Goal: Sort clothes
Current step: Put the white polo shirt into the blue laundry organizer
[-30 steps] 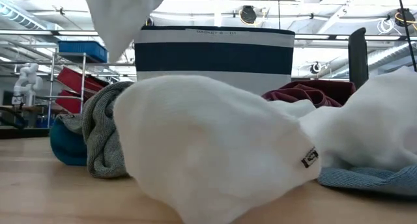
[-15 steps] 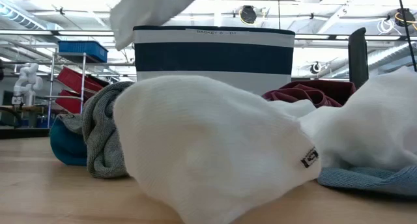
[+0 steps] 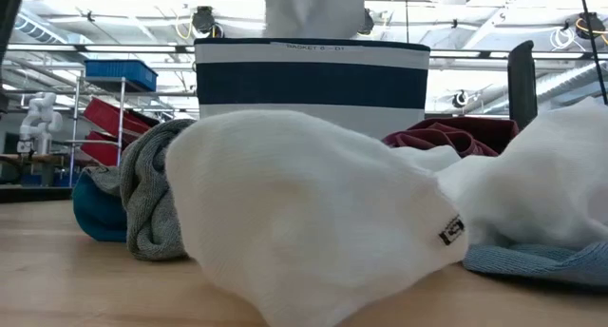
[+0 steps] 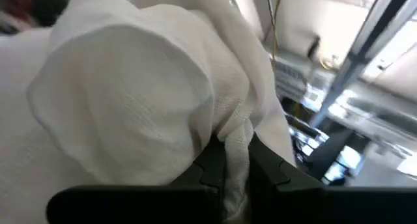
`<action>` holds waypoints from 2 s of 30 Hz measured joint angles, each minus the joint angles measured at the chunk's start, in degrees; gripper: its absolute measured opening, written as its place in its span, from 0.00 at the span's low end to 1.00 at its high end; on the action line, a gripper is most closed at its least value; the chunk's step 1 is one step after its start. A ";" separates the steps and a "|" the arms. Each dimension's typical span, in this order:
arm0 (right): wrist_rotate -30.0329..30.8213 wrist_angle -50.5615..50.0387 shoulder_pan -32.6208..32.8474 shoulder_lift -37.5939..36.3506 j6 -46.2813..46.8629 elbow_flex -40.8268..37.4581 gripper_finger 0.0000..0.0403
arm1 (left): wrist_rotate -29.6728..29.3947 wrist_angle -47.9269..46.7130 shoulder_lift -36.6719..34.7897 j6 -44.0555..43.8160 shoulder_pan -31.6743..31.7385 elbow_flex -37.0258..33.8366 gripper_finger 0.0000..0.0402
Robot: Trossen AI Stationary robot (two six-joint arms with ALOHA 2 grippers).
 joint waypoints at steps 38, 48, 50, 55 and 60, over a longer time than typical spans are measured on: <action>0.30 0.01 2.28 -2.69 2.63 0.00 0.65 | 9.06 -53.22 19.67 45.25 -0.08 -2.47 0.08; 0.04 0.00 2.30 -2.69 2.65 0.00 0.65 | 18.47 -53.47 27.27 52.17 -2.36 -2.47 0.08; 0.02 0.00 2.30 -2.69 2.90 0.00 0.65 | 23.34 -54.53 27.41 53.41 -2.57 -2.47 0.08; 0.00 0.00 2.30 -2.69 3.02 0.00 0.65 | 24.49 -56.01 27.36 52.91 -2.93 -2.28 0.08; 0.00 0.00 2.30 -2.69 3.07 0.00 0.65 | 14.59 -56.16 27.29 49.01 -2.14 -1.89 0.08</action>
